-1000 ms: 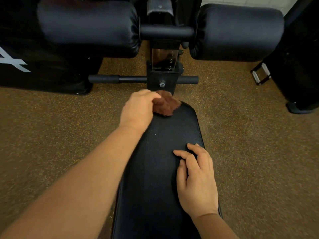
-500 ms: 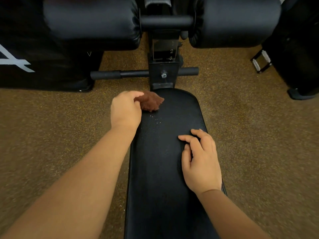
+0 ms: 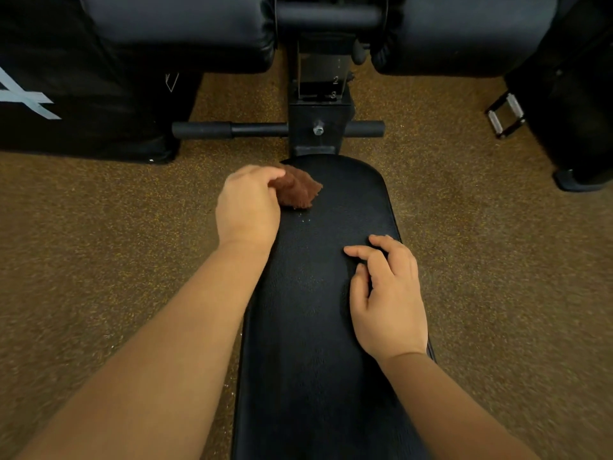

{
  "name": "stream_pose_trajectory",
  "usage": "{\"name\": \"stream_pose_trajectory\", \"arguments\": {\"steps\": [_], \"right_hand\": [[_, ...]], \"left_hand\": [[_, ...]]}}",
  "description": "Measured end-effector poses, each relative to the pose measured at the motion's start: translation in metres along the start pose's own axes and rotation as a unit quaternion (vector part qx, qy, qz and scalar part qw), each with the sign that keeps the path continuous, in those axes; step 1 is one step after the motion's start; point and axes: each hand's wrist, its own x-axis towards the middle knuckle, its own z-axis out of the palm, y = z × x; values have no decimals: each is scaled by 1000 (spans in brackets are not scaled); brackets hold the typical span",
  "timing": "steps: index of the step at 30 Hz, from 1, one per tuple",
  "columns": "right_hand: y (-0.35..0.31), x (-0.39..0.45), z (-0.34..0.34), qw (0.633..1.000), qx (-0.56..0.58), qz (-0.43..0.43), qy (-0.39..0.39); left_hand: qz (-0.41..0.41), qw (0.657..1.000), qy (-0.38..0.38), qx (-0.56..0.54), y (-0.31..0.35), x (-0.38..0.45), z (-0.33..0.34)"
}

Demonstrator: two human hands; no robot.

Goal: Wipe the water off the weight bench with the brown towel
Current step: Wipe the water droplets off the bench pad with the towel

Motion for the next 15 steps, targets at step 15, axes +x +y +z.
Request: {"name": "stream_pose_trajectory", "arguments": {"steps": [15], "right_hand": [[1, 0, -1, 1000, 6, -2, -3]], "left_hand": [[4, 999, 3, 40, 15, -5, 7]]}}
